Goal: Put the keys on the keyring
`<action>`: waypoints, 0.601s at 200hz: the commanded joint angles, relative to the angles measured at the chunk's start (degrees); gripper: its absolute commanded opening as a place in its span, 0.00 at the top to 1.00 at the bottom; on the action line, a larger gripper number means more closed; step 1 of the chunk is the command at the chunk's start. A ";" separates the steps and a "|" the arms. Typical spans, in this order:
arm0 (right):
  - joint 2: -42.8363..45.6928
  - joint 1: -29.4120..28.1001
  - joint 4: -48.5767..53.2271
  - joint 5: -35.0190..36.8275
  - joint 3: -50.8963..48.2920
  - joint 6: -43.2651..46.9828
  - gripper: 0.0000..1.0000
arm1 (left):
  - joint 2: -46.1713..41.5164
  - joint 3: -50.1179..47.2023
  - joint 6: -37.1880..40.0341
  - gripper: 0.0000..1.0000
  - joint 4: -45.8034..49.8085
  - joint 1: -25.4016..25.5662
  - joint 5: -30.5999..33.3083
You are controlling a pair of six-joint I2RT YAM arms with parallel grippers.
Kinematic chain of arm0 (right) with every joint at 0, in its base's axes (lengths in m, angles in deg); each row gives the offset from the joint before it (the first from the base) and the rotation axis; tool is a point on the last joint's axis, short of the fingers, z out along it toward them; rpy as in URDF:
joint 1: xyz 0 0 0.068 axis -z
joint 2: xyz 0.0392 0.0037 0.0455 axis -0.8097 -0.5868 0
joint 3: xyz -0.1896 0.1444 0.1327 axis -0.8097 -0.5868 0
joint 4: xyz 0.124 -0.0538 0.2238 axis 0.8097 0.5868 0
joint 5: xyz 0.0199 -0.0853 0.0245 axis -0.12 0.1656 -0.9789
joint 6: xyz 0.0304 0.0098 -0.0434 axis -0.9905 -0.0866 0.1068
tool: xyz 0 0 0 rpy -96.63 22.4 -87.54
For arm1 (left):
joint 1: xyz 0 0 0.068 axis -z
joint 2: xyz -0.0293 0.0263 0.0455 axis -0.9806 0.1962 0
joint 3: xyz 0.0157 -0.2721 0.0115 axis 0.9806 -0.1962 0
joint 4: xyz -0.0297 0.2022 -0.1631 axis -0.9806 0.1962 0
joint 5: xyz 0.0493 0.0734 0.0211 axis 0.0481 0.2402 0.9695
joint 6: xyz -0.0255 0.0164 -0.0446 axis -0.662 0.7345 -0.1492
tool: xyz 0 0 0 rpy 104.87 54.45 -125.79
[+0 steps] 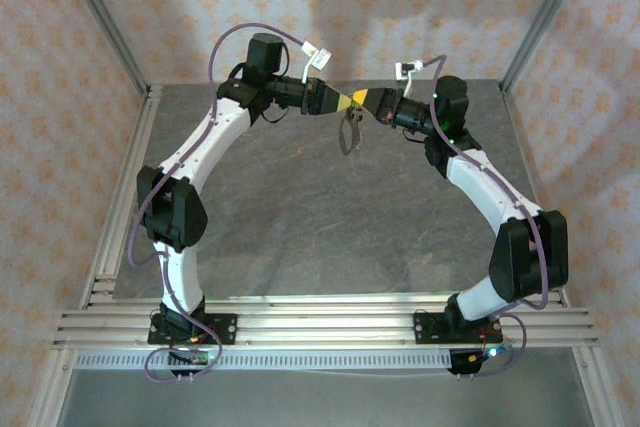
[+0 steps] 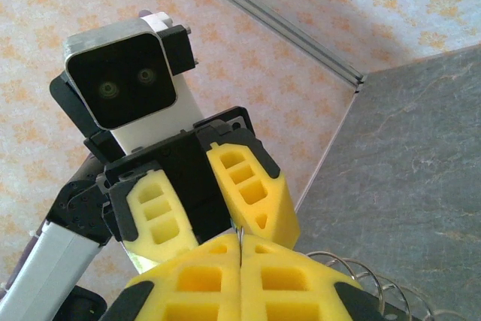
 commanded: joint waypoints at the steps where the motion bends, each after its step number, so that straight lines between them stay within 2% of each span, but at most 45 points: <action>1: 0.00 0.33 -4.29 -0.26 1.65 -0.24 1.00 | 0.38 2.50 0.57 0.77 0.11 0.79 -1.36; 46: 0.08 0.53 -4.60 -0.35 0.95 -0.15 1.00 | 0.27 2.24 -1.43 0.78 -2.54 0.99 -0.92; 80: 0.14 0.55 -4.84 -0.45 0.68 -0.31 1.00 | -0.18 0.50 -5.78 0.78 -8.68 1.08 0.00; 120: 0.37 0.63 -4.91 -0.23 0.41 -0.28 1.00 | -0.36 -0.48 -8.50 0.91 -12.37 1.34 0.40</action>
